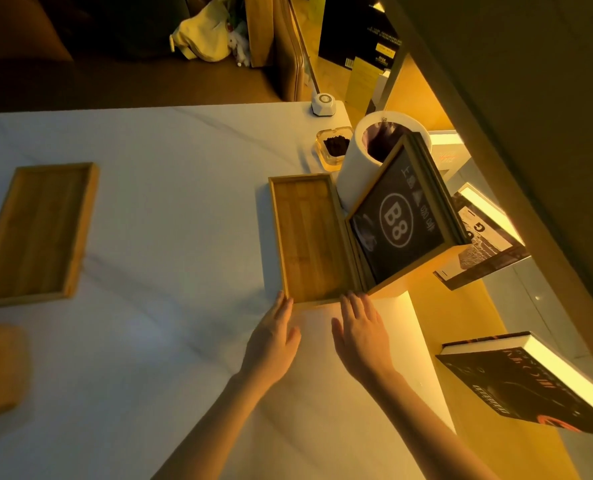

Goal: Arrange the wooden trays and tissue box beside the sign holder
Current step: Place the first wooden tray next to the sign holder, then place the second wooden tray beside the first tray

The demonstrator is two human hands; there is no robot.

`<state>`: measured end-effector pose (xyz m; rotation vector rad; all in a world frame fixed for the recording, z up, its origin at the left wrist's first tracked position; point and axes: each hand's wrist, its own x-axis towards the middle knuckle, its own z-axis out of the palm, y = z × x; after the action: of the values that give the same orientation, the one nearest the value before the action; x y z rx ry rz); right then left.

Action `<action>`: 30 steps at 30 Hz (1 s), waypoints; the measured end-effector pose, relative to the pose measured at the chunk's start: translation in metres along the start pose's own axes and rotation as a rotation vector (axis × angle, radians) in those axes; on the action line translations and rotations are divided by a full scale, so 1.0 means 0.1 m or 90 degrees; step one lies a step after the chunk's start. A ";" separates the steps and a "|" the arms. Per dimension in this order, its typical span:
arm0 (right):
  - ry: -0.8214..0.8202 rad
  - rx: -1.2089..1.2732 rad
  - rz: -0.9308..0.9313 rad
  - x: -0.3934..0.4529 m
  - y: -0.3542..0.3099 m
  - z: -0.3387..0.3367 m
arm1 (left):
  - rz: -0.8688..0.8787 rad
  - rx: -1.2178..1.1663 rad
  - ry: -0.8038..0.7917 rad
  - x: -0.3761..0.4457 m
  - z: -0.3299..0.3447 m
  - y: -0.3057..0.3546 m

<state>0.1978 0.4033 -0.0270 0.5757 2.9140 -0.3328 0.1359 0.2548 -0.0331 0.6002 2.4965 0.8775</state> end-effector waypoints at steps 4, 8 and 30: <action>-0.014 -0.024 -0.059 0.08 -0.20 -0.22 | -0.009 -0.058 0.003 0.06 -0.42 0.01; -0.086 -0.062 -0.124 0.23 -0.54 -0.48 | -0.039 -0.010 0.005 0.06 -0.85 -0.09; -0.005 0.023 -0.265 0.56 -3.40 -0.06 | -0.152 0.302 0.148 -0.50 -3.24 -2.38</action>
<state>0.0135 0.1186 0.0317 -0.0372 3.0060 -0.4326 -0.0523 -0.0938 0.0523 0.3418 2.9341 0.2740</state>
